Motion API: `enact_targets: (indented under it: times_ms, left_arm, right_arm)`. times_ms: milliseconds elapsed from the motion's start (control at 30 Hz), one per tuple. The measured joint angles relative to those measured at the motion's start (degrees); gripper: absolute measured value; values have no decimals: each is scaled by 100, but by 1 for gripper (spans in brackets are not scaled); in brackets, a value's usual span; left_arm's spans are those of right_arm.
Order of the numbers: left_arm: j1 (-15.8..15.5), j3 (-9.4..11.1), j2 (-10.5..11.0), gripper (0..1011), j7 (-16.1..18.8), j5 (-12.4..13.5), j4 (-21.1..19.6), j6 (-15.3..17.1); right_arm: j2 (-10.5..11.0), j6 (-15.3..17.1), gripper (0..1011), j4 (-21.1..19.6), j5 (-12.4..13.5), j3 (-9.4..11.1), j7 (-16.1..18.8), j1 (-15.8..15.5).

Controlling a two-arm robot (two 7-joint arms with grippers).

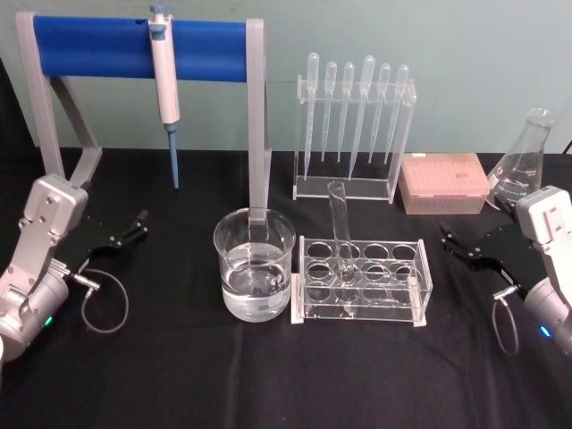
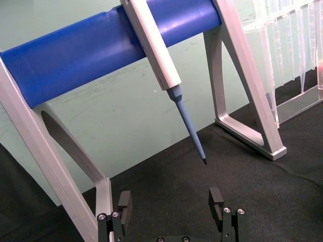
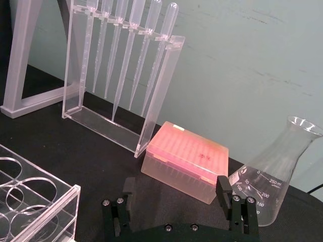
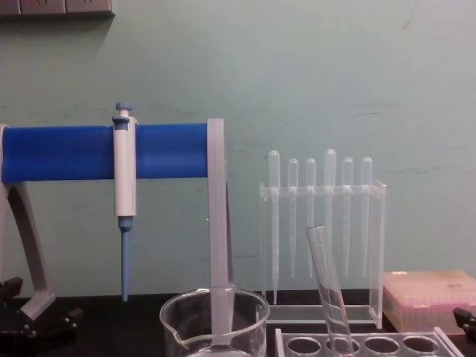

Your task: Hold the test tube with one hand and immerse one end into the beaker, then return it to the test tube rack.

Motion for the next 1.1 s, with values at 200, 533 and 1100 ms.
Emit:
enact_targets:
  times_ms: [200, 533, 1100]
  left_arm:
    - [0, 0, 0, 1000, 0, 0, 0, 0]
    - [0, 0, 0, 1000, 0, 0, 0, 0]
    - [0, 0, 0, 1000, 0, 0, 0, 0]
  right_arm:
    - [0, 0, 1004, 0, 0, 0, 0, 0]
    - [0, 0, 1004, 0, 0, 0, 0, 0]
    - [39, 0, 1004, -172, -21, 100, -12, -136]
